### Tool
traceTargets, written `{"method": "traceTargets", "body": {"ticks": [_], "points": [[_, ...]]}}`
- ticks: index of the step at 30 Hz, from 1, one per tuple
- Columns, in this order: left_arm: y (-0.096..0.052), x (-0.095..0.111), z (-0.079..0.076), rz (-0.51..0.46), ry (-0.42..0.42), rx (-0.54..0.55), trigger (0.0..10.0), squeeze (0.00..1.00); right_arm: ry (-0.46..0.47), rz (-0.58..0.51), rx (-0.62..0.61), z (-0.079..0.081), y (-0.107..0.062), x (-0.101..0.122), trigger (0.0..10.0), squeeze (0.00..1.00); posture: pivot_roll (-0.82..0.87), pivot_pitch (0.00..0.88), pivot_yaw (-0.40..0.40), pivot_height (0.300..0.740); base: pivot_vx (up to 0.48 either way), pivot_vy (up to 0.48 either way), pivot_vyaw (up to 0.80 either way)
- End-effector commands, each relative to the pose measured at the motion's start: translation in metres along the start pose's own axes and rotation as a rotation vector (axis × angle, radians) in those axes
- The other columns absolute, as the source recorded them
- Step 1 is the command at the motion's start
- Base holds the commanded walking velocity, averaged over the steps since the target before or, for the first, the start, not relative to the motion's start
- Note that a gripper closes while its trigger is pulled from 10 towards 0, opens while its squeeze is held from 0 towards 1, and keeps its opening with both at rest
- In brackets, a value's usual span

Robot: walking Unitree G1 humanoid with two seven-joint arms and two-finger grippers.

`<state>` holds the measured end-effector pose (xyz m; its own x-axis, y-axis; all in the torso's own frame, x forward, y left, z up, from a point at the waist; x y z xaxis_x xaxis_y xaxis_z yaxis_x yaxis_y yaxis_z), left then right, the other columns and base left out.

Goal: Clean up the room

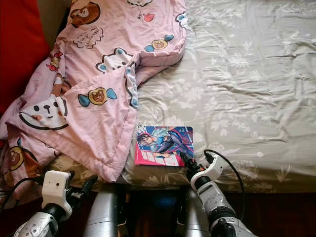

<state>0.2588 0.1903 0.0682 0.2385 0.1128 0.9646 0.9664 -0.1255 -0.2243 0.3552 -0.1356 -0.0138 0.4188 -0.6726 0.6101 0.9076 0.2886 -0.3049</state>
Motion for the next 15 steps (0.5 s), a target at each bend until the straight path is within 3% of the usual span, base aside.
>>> {"method": "traceTargets", "body": {"ticks": [1, 15], "points": [[-0.0044, -0.0079, 0.005, 0.029, 0.007, 0.019, 10.0, 0.0, 0.081, 0.144, 0.029, 0.0096, -0.0038, -0.0497, 0.0, 0.0, 0.26, 0.373, 0.066, 0.601, 0.0, 0.0, 0.0], [0.0011, -0.01, 0.0041, 0.026, 0.01, 0.019, 10.0, 0.0, 0.084, 0.116, 0.053, 0.0109, -0.0036, -0.0437, 0.0, 0.0, 0.25, 0.353, 0.06, 0.601, 0.0, 0.0, 0.0]]}}
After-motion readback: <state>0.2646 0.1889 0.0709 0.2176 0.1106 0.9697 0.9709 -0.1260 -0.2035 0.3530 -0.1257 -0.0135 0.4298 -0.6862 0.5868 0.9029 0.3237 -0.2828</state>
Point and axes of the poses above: a point about 5 cm out from each wrist's last joint towards the gripper, its own y axis pointing out of the wrist towards the gripper, its own x axis along the axis of the wrist's last joint, z = x × y, the point moved 6 cm from there along y, pointing out of the wrist towards the gripper, and after that the axes turned 12 degrees about -y, right-handed, at the moved point
